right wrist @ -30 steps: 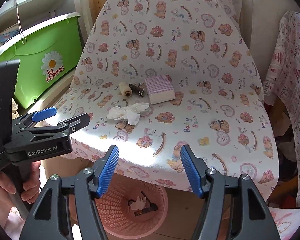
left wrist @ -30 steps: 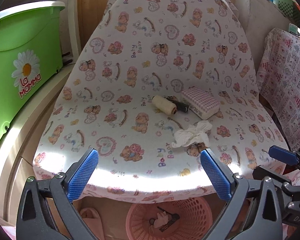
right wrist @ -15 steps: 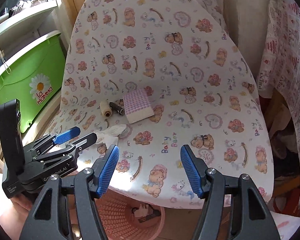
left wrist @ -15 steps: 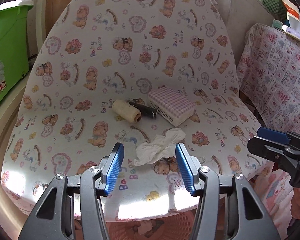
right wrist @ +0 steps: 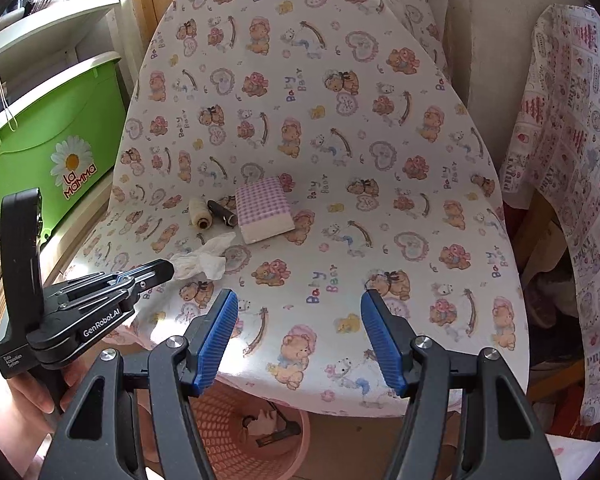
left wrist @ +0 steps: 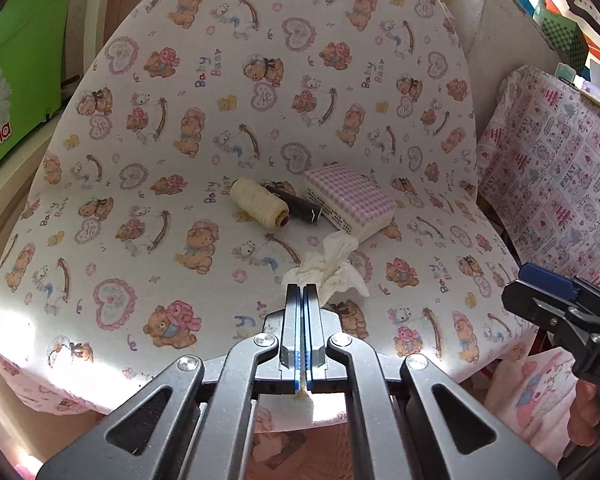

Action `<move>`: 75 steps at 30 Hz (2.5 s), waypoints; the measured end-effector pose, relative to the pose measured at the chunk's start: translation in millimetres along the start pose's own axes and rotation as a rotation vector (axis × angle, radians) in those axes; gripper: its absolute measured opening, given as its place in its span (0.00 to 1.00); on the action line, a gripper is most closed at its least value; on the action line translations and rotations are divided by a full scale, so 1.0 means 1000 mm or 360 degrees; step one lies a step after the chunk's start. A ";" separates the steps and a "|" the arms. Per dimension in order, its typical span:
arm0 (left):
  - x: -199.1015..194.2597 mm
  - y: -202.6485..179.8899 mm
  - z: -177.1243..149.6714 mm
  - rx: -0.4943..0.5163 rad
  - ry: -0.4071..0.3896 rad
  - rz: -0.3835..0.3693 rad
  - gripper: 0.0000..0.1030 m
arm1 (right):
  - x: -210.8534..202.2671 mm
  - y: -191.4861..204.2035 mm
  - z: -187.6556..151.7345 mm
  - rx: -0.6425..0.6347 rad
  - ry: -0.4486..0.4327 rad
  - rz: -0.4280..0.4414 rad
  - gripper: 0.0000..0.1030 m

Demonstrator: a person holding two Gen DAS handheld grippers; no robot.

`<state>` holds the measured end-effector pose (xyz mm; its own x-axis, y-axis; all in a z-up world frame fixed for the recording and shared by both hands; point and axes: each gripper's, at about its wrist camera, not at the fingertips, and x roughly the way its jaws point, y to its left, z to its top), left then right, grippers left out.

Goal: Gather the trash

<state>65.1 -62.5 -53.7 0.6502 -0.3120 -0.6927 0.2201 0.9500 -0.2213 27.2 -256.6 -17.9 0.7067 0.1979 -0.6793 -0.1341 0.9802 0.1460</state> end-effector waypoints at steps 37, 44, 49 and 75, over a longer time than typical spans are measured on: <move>-0.005 0.004 -0.018 0.0034 0.0141 0.0294 0.15 | 0.007 0.012 -0.009 -0.0058 0.0052 0.0002 0.64; -0.024 0.009 -0.012 -0.0042 0.0072 0.0300 0.12 | 0.007 0.010 -0.008 -0.0048 0.0056 0.0006 0.64; -0.043 0.020 -0.003 -0.0109 -0.0001 0.0335 0.12 | 0.012 0.016 0.005 -0.0141 0.0027 0.0009 0.65; -0.042 0.036 0.000 -0.0184 0.0009 0.0379 0.12 | 0.104 0.036 0.057 -0.0289 -0.0077 0.0034 0.78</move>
<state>45.3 -15.5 -32.6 0.6694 -0.0795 -0.7386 -0.0236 0.9915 -0.1281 135.2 -201.2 -42.7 0.7346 0.2220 -0.6412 -0.2692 0.9628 0.0249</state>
